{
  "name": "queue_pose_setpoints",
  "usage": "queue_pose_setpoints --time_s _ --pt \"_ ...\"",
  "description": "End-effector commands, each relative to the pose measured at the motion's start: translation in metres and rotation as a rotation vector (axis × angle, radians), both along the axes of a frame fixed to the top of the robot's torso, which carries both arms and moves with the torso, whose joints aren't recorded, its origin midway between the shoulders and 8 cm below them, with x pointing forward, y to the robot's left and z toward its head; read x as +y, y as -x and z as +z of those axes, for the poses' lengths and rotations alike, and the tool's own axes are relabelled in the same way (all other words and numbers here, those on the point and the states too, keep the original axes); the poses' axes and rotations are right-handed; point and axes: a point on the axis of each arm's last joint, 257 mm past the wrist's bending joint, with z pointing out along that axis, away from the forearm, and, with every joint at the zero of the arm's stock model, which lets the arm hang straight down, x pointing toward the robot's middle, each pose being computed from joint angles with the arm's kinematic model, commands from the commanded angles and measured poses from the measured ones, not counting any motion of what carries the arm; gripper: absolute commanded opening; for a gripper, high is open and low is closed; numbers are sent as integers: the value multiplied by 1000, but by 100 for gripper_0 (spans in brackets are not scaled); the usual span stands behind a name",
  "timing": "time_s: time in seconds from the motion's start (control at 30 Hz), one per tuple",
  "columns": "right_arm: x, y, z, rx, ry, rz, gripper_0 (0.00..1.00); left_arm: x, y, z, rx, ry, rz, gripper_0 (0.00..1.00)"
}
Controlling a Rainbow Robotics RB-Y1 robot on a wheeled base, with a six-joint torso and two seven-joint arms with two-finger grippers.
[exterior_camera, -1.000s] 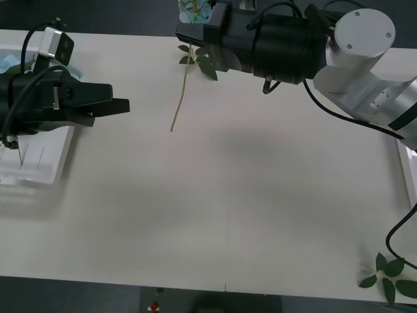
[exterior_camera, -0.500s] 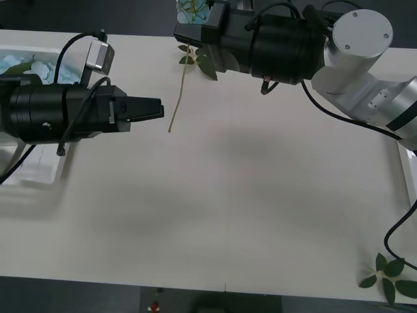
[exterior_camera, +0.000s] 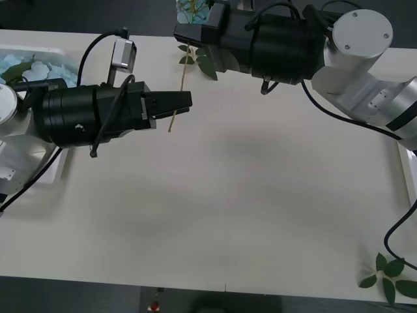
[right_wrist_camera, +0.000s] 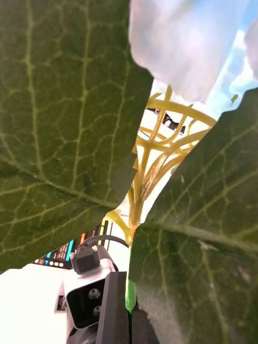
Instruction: Put the red flowers into the right box and the blue flowers into the left box
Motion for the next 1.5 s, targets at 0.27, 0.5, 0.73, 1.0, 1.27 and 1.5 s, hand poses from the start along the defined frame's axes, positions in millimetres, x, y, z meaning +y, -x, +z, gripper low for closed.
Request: queue_pose_setpoints --time_s 0.27,0.5,0.73,1.0,1.27,1.5 --pt "11 11 20 -10 -20 33 0 -38 -6 26 -85 37 26 100" --pt "11 11 20 -10 -20 33 0 -41 -4 24 -87 36 23 46" --pt "11 11 20 -10 -20 33 0 -40 -5 25 -91 38 25 0" --pt "11 11 20 -10 -20 33 0 -40 -5 25 -97 37 25 0" --pt "11 11 20 -10 -20 33 17 -40 -5 26 -95 40 25 0" --pt "11 11 20 -10 -20 33 100 -40 -5 26 -98 40 23 0"
